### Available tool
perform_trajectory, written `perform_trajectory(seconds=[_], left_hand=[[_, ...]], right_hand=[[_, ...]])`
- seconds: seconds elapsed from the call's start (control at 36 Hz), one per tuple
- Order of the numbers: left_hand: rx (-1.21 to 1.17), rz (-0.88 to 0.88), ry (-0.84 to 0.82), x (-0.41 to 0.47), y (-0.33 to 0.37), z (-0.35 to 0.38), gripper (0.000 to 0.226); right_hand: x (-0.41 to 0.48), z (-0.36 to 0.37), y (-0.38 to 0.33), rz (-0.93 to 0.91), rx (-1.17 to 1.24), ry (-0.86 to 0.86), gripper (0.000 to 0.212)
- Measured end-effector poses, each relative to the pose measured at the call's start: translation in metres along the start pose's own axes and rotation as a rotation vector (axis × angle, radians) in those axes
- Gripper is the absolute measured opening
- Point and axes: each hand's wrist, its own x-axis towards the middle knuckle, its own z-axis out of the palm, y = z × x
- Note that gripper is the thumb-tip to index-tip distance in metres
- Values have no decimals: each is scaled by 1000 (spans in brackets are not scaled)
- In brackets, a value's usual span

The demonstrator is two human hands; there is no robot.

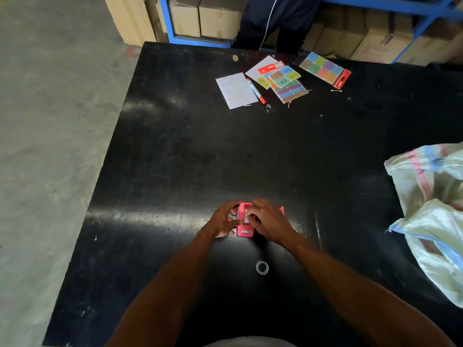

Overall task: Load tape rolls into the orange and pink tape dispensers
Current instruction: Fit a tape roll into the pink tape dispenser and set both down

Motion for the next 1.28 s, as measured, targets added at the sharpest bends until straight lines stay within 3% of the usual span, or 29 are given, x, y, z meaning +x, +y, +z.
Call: perform_trajectory(seconds=[0.28,0.58,1.08,1.28], left_hand=[[-10,8,24,-1,0,3,63],[-10,10,34,-3,2,5,65],[11,27,51,-3,1,5,63],[9,29,66,-5,-1,7,63]], right_hand=[[-43,23,-10,-56,10,6,13],[-55,43,-14,-5,-49,57,28],[-45,63,-29,158,-266,99,5],[-48,66,-30,207,-302,43,7]])
